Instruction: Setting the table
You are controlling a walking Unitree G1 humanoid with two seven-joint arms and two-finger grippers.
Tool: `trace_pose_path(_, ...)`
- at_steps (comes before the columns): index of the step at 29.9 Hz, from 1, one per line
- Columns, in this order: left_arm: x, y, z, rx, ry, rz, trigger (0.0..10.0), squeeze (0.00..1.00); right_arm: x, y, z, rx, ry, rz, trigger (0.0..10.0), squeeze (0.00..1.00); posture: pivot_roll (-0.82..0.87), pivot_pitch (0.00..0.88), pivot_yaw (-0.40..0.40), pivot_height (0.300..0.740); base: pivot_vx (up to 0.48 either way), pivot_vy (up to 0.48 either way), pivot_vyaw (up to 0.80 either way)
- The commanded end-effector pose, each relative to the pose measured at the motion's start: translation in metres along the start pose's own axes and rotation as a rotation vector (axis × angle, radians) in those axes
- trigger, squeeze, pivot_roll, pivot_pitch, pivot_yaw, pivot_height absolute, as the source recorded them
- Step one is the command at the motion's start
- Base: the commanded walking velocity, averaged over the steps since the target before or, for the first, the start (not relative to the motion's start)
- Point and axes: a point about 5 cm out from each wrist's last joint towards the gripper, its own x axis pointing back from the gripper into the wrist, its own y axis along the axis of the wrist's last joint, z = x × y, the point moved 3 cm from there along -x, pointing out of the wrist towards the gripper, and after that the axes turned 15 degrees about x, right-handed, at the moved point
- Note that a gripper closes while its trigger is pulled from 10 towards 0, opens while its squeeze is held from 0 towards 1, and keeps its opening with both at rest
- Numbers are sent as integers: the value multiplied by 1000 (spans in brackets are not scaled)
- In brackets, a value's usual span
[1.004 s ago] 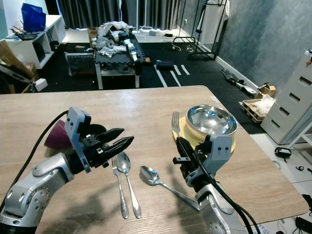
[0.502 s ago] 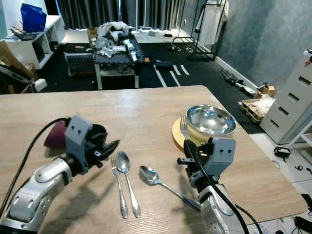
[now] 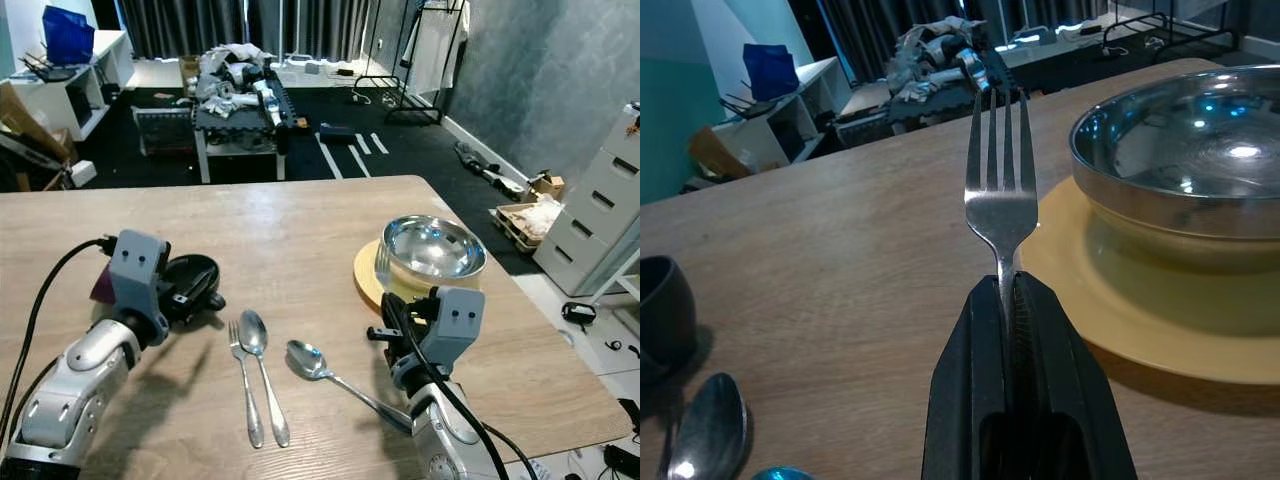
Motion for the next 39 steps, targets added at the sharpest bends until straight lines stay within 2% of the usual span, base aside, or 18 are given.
trace_pose_path(1, -1, -1, 1, 0, 8, -3, 10000, 0, 1, -2, -4, 8, -22, 5, 10000, 0, 89, 54, 50, 740, 0, 0, 0)
trace_pose_path(10, -2, -1, 0, 3, 16, -10, 10000, 0, 0, -4, -5, 13, -23, 9, 10000, 0, 90, 55, 50, 740, -54, 0, 0)
trace_pose_path(39, -4, -2, 0, 4, 12, -19, 10000, 0, 0, -7, -7, 23, -31, 12, 10000, 0, 82, 44, 55, 740, -303, 0, 0)
